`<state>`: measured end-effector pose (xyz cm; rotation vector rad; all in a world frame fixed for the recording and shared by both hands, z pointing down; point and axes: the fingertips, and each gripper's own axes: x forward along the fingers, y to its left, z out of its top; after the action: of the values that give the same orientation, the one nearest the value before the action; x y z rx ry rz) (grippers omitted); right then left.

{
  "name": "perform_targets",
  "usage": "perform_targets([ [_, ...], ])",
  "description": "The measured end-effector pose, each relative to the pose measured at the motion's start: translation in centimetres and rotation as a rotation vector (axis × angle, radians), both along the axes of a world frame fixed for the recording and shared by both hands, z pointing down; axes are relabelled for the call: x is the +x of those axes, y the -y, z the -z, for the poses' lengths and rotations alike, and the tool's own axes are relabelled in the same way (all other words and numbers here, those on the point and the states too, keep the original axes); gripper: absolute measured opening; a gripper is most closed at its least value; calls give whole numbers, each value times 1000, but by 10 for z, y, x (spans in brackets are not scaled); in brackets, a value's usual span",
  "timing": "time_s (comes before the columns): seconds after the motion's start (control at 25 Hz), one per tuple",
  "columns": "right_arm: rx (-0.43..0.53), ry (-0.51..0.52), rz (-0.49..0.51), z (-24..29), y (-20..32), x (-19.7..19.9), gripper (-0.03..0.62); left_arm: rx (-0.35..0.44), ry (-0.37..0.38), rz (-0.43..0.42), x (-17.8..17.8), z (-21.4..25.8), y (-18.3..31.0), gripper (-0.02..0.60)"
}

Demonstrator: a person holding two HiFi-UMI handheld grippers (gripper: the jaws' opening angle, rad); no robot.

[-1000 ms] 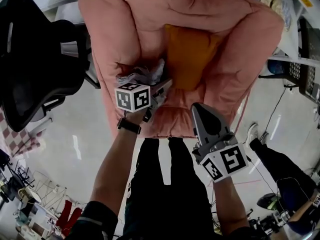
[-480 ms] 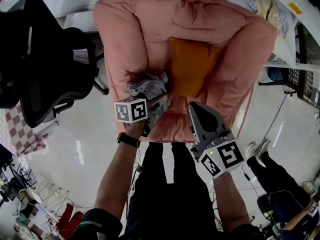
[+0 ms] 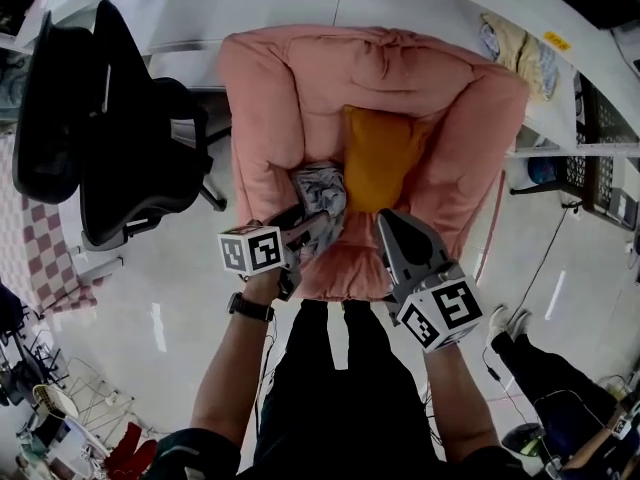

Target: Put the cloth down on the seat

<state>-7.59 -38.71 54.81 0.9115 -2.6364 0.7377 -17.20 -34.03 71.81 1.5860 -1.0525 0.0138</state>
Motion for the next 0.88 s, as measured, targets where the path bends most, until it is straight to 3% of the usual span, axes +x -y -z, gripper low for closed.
perform_targets([
  [0.28, 20, 45, -34, 43, 0, 6, 3, 193, -8, 84, -19, 100, 6, 119],
  [0.4, 38, 54, -38, 61, -2, 11, 3, 278, -15, 117, -19, 144, 8, 63],
  [0.68, 118, 62, -43, 114, 2, 19, 3, 430, 35, 112, -13, 233, 14, 30],
  [0.88, 171, 68, -49, 139, 7, 20, 3, 503, 136, 100, -10, 277, 16, 13],
])
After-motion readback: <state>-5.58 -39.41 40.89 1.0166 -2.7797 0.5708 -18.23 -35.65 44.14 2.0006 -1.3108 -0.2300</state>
